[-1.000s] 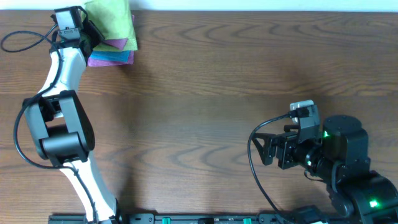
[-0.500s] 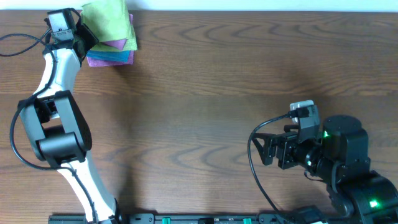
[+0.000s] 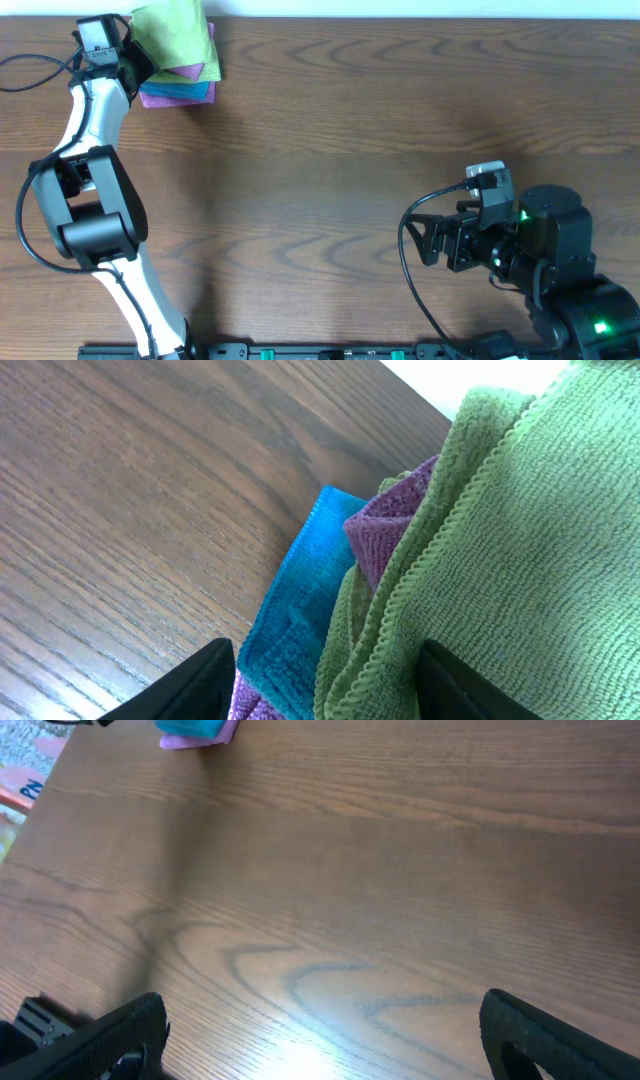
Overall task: Fold the cloth
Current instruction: 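Open the left gripper and release the cloth onto the stack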
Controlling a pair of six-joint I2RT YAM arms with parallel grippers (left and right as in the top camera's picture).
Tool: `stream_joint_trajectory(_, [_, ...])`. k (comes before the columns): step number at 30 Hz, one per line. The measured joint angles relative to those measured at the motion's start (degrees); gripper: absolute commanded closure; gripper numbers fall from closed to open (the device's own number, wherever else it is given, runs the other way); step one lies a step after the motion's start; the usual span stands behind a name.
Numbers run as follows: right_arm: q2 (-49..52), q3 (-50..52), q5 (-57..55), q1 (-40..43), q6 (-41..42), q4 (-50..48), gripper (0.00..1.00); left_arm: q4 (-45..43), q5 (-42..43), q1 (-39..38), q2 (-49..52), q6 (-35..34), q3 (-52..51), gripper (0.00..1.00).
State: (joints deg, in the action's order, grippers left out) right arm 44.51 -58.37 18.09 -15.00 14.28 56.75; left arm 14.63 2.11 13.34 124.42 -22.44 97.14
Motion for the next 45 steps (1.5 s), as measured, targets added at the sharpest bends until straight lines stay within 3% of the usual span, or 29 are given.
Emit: stream_joint_trajectory(45, [0.0,0.0,0.0,0.0,0.0,0.0,0.01,8.8,-3.5,1.5,-7.3,4.7,0.0,0.41])
